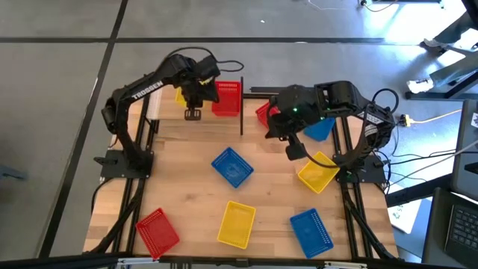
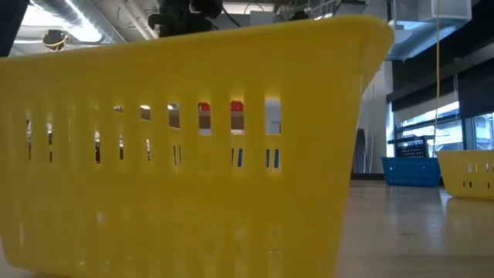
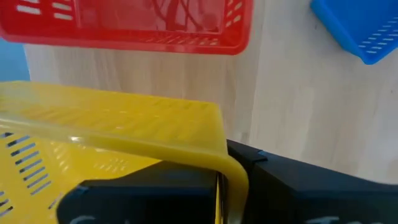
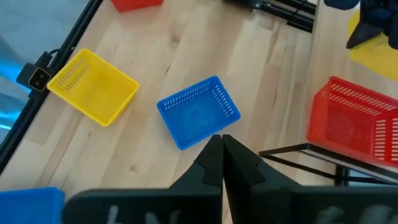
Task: Stack baskets on shelf by color
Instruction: Put the top left yellow bin on the shelf
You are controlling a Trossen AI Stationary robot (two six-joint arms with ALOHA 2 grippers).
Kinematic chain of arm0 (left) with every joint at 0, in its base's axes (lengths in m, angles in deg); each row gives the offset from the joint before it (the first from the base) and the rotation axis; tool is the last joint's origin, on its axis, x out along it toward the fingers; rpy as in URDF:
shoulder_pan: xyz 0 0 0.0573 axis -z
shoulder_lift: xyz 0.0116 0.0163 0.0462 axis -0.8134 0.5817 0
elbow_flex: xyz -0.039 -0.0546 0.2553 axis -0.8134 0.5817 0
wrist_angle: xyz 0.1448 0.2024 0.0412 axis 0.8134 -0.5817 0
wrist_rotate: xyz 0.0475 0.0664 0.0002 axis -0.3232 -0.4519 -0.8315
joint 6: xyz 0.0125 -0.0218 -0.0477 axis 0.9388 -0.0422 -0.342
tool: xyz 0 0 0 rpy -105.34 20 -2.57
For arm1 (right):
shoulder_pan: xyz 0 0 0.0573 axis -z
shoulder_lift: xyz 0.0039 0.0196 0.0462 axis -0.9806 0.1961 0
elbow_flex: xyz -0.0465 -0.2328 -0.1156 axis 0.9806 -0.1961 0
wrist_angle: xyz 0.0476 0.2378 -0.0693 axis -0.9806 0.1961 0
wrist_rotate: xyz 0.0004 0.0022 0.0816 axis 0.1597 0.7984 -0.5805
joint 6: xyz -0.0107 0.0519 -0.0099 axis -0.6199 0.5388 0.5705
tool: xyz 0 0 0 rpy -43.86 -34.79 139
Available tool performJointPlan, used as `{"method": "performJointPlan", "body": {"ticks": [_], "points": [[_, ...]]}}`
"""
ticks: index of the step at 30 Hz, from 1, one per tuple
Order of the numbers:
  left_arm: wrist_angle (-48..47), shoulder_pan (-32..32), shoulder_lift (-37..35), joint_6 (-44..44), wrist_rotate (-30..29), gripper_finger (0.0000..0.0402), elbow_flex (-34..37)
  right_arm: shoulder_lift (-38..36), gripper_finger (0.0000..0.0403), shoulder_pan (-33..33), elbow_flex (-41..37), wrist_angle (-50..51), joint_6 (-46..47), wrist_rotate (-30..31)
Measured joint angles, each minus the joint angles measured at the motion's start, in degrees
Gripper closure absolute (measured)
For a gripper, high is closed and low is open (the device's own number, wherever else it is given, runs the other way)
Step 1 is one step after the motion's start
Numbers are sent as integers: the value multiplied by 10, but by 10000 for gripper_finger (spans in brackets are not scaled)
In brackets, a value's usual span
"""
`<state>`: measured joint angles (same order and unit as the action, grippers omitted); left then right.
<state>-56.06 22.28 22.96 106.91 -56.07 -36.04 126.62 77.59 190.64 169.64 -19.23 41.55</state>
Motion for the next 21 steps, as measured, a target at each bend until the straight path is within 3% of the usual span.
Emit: {"method": "performJointPlan", "body": {"ticks": [6,21], "points": [[12,-7,5,18,25,401,0,0,403,6,0,-7,0,0],[61,-11,19,20,-1,401,75,0,403,6,0,-19,0,0]]}}
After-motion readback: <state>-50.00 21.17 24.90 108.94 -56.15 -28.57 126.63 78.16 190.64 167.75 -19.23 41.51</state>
